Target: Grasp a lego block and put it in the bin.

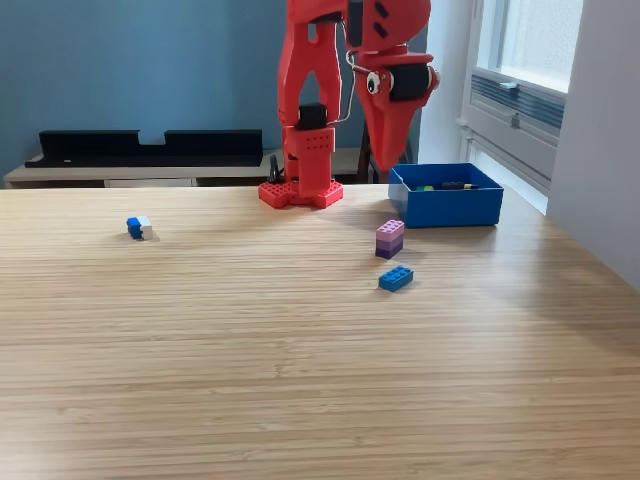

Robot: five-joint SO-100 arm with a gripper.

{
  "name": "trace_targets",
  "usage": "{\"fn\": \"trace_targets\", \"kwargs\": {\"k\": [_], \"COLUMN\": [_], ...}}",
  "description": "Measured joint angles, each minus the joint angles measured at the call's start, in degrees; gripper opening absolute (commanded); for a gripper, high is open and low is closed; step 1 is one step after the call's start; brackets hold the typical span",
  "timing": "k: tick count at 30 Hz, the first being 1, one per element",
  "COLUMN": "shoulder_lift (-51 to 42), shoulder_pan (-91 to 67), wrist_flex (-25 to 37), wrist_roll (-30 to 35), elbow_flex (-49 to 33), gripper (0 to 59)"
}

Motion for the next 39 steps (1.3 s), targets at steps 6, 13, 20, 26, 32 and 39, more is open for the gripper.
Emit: {"fn": "trace_targets", "kwargs": {"k": [6,13,20,26,32,39], "shoulder_lift": [0.0,0.0,0.0,0.0,0.0,0.0], "shoulder_pan": [0.44,1.49,4.13,3.96,1.05,-3.78], "wrist_flex": [0.0,0.0,-1.76,-7.12,-8.09,-8.09], "wrist_roll": [-0.09,-0.09,-1.67,-9.23,-16.44,-20.48], "elbow_flex": [0.0,-0.79,-2.2,3.87,7.21,10.81], "gripper": [0.1,0.1,0.1,0.4,10.9,18.7]}}
